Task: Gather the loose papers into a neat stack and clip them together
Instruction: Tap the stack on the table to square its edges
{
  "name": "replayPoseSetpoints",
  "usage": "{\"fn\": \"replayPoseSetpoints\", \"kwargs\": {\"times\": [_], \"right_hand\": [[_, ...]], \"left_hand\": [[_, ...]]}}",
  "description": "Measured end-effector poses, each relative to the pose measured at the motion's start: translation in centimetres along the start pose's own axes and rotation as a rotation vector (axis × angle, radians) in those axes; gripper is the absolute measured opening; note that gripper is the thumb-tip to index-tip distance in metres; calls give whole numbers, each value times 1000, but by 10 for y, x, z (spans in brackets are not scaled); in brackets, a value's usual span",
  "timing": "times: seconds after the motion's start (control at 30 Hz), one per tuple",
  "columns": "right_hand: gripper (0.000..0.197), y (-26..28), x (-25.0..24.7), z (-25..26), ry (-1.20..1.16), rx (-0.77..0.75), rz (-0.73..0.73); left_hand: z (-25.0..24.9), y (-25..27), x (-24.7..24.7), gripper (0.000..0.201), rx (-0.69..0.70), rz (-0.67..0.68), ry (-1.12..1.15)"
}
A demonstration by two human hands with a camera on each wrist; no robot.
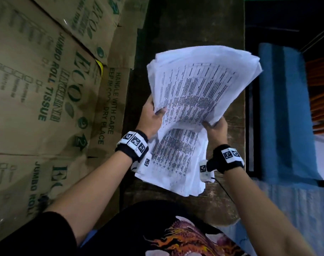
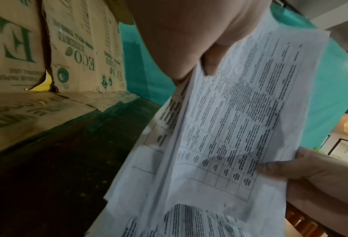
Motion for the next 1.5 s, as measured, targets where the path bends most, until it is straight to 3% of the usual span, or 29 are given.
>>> {"fn": "replayPoseSetpoints", "kwargs": {"times": [0.07, 0.17, 0.27, 0.37, 0.6, 0.7, 0.8, 0.87, 0.97, 1.07, 1.17, 1.3, 1.5], "right_hand": [[44, 1, -6, 4, -43, -13, 6], [39, 2, -3, -9, -58, 34, 61], [20, -5, 0, -17, 70, 15, 54], [21, -9, 2, -16, 160, -10, 103], [35, -13, 0, -27, 283, 47, 162], [45, -9, 5, -20, 257, -38, 144], [41, -5, -2, -17, 207, -15, 140], [36, 3, -11, -4, 199, -20, 217], [42, 18, -20, 18, -7, 57, 368], [47, 29, -24, 30, -217, 84, 381], [53, 43, -17, -4, -199, 179, 374], [48, 58, -5, -58, -109, 316, 250], [45, 65, 5, -105, -136, 438, 148]], "left_hand": [[2, 1, -6, 44, 47, -26, 0], [17, 2, -5, 46, -21, -22, -74], [22, 2, -3, 46, -31, -64, -154], [16, -1, -3, 48, -2, -106, -180], [33, -3, 6, 69, -126, 90, -293], [41, 2, 8, 73, -209, 126, -372], [38, 0, -1, 67, -147, 34, -330], [40, -1, -12, 65, -146, -4, -276], [41, 9, -16, 65, -166, 140, -179], [55, 27, -18, 75, -285, 299, -209], [85, 46, -25, 72, -447, 397, -192], [119, 70, -32, 34, -676, 290, -14], [134, 81, -33, 40, -731, 276, 46]]}}
Point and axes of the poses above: each hand's wrist, its own y-axis away from the middle knuckle, its own x-axis out of the palm, z = x × y, the point moved 7 cm from there along -y, towards the middle knuckle
